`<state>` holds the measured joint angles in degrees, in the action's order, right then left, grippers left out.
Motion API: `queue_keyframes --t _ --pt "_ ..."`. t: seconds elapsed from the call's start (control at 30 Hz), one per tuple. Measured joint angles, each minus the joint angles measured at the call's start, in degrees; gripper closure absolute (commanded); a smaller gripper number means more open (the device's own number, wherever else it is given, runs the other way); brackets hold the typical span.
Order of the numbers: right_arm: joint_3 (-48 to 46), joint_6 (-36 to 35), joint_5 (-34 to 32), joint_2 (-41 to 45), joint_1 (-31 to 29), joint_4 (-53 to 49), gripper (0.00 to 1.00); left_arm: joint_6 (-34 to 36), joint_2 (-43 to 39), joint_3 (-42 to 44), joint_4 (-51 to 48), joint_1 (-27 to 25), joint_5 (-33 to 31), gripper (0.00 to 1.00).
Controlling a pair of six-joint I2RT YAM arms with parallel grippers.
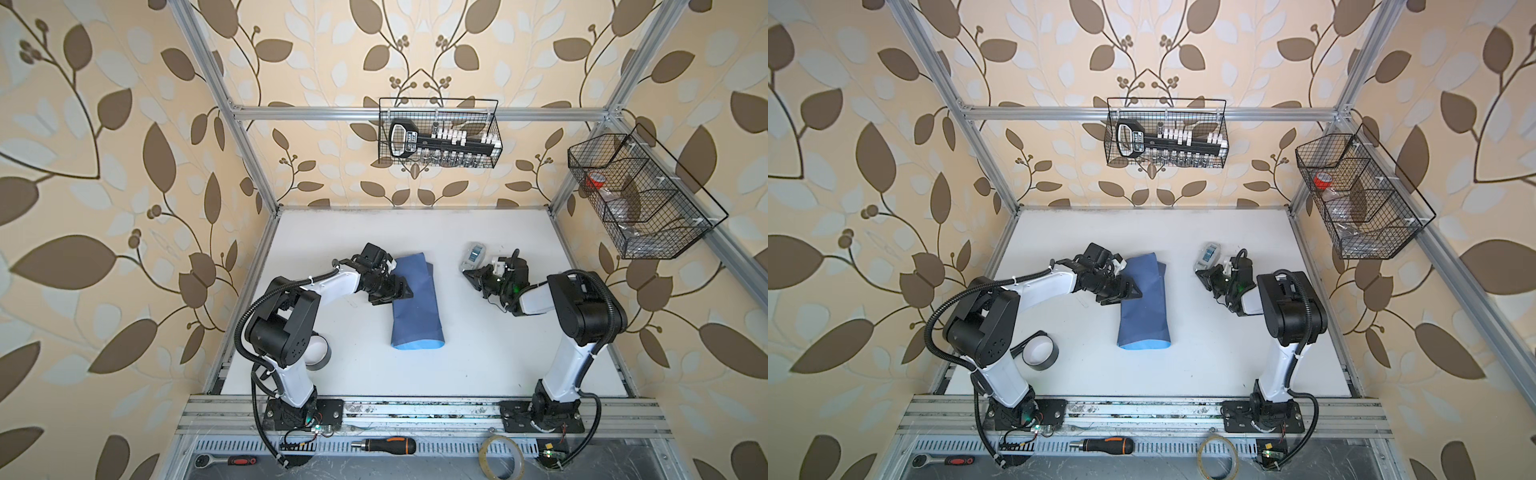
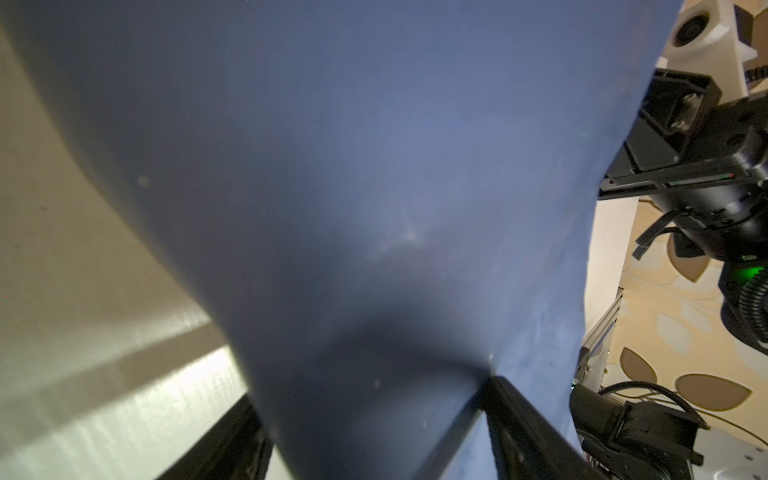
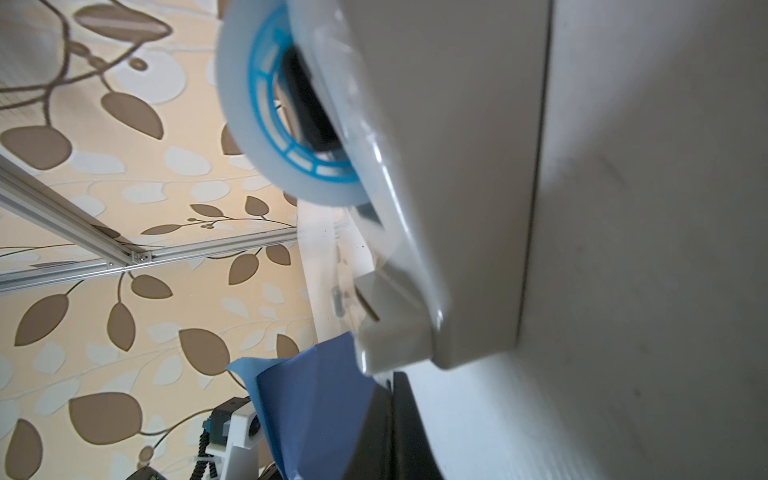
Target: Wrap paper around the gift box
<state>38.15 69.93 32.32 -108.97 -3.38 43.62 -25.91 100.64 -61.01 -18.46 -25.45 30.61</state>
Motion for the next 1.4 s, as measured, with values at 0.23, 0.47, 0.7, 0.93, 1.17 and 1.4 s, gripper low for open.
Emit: queue_keyframes --t 0.23,0.47,0.7,0.93,1.17,1.4 --pt "0.8 -2.0 -0.5 -1.0 0.2 -0.4 1.0 0.0 0.0 0.0 0.0 0.0 0.0 0.22" --pt "2.1 -4.2 -1.3 -1.1 0.3 -3.2 1.0 0.0 0.0 0.0 0.0 0.0 0.0 0.22" --pt "2.9 -6.4 -1.3 -1.1 0.4 -5.4 1.0 0.0 0.0 0.0 0.0 0.0 0.0 0.22" --pt "3.5 -8.1 -1.4 -0.9 0.5 -7.6 1.0 0.0 0.0 0.0 0.0 0.0 0.0 0.22" --pt "4.0 -10.0 -3.6 -0.2 0.9 -13.6 1.0 0.0 0.0 0.0 0.0 0.0 0.0 0.22" --pt "4.2 -10.9 -4.9 0.7 1.2 -16.0 1.0 0.0 0.1 0.0 0.0 0.0 0.1 0.22"
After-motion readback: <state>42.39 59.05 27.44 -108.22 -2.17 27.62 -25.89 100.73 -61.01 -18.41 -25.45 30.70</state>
